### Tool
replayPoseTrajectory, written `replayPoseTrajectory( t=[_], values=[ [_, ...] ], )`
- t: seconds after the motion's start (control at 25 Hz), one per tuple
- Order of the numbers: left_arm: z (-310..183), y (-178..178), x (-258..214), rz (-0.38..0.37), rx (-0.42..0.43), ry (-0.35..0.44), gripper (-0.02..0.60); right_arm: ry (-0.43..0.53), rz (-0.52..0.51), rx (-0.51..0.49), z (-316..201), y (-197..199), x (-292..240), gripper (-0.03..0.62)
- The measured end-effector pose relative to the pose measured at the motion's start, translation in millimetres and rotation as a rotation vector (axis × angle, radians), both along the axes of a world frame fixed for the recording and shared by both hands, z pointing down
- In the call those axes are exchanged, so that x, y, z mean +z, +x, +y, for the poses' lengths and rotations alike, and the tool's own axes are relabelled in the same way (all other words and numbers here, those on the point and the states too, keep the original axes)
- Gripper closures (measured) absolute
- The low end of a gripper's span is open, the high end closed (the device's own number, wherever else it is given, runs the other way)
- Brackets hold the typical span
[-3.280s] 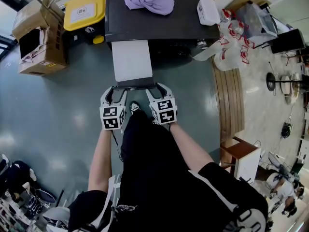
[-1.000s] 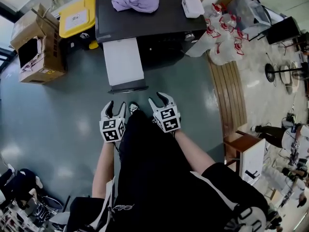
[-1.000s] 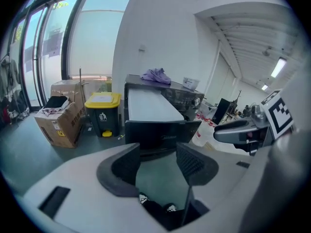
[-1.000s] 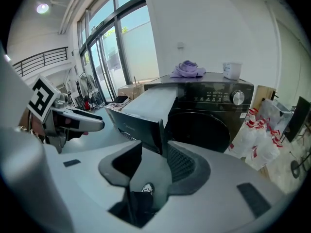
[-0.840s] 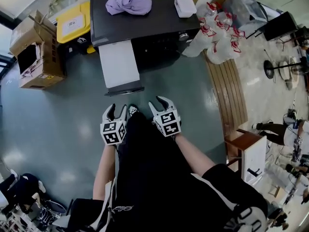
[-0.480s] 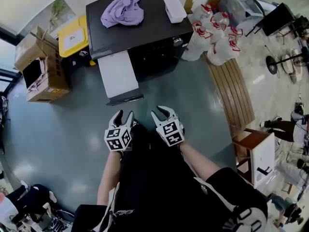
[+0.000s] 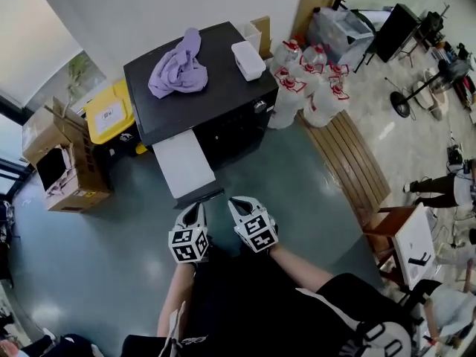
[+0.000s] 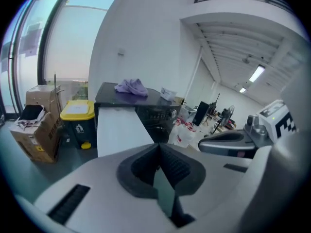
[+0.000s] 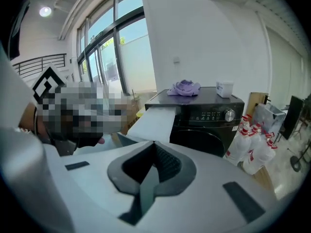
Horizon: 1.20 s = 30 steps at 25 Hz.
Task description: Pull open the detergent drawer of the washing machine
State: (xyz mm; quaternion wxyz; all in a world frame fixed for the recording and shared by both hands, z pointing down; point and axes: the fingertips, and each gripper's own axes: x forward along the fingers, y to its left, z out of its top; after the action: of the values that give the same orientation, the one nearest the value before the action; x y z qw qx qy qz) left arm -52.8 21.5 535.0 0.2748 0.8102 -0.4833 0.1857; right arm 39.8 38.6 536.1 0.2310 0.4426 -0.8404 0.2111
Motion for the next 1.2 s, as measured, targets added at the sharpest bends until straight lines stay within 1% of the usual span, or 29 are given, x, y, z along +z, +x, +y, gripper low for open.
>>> replayPoseTrajectory(
  t=[0.08,0.2,0.32,0.4,0.48,0.56,0.64,0.72,0.8,0.92,1.04,1.12,1.2],
  values=[
    [-16,-9,-22,0.018,-0.010,0.057,0.560,0.033,-0.019,0.031,-14,-10,-16,0.586],
    [-37,-22,-58,0.020,-0.014,0.137,0.560,0.103,-0.038,0.047,-35,-25,-51,0.586],
    [-48,-28,-96,0.038,-0.009,0.190,0.560,0.183,-0.053,0.053,-54,-36,-93,0.586],
    [-50,-29,-121,0.017,0.011,0.228,0.560,0.232,-0.067,0.056,-63,-43,-123,0.586],
    [-49,-29,-148,0.001,0.026,0.284,0.560,0.282,-0.089,0.064,-67,-48,-154,0.586],
    [-48,-33,-177,0.026,0.009,0.346,0.560,0.323,-0.105,0.080,-70,-49,-181,0.586],
    [-49,-41,-208,0.048,-0.027,0.418,0.560,0.358,-0.113,0.098,-71,-46,-205,0.586],
    [-49,-49,-236,0.050,-0.054,0.491,0.560,0.395,-0.113,0.114,-70,-40,-226,0.586],
    [-48,-54,-260,0.051,-0.062,0.548,0.560,0.431,-0.107,0.128,-70,-34,-246,0.586],
    [-47,-56,-288,0.056,-0.060,0.610,0.560,0.480,-0.096,0.148,-68,-25,-270,0.585],
    [-43,-61,-309,0.054,-0.088,0.658,0.560,0.533,-0.072,0.152,-64,-21,-288,0.586],
    [-43,-62,-315,0.050,-0.100,0.675,0.560,0.557,-0.058,0.153,-63,-21,-295,0.586],
    [-42,-61,-313,0.042,-0.089,0.688,0.560,0.566,-0.059,0.150,-62,-21,-298,0.586]
  ],
)
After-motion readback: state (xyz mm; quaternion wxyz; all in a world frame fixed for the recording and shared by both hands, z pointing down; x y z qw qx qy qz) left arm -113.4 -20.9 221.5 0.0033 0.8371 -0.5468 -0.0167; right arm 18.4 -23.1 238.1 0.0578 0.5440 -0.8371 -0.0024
